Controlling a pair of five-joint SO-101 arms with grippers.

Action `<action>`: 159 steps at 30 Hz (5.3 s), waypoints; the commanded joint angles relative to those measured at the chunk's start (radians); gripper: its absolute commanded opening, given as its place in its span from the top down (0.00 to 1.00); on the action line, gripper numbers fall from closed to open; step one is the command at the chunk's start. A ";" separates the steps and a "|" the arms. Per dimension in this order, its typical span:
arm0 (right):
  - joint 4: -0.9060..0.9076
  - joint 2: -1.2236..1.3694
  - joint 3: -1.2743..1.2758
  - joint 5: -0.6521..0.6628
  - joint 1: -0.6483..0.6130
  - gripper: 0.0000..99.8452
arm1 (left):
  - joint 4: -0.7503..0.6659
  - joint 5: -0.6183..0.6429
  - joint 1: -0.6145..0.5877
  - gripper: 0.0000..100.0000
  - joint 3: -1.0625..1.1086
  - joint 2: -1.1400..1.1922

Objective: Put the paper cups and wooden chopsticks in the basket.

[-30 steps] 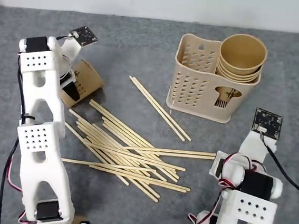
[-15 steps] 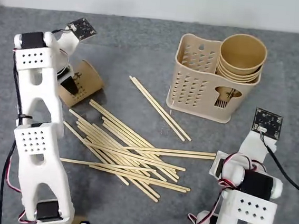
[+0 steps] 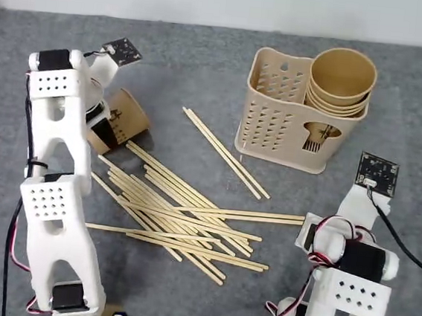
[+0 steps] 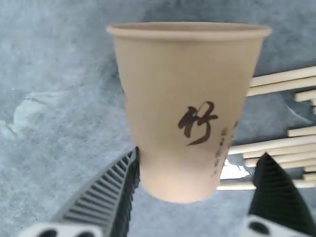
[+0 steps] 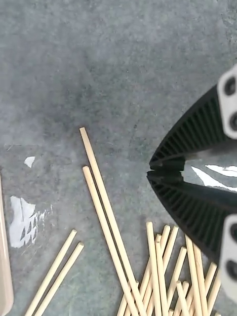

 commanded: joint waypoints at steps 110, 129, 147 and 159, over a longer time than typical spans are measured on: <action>-0.096 -0.013 0.046 -0.008 0.082 0.99 | -0.687 1.057 0.832 0.66 -0.765 0.192; -0.104 -0.010 0.048 -0.006 0.082 0.99 | -0.927 1.056 0.809 0.66 -0.766 0.288; -0.105 -0.007 0.048 -0.002 0.082 0.99 | -0.621 1.082 0.816 0.52 -0.766 0.180; -0.105 -0.008 0.048 -0.002 0.084 0.99 | -0.592 1.092 0.810 0.51 -0.768 0.155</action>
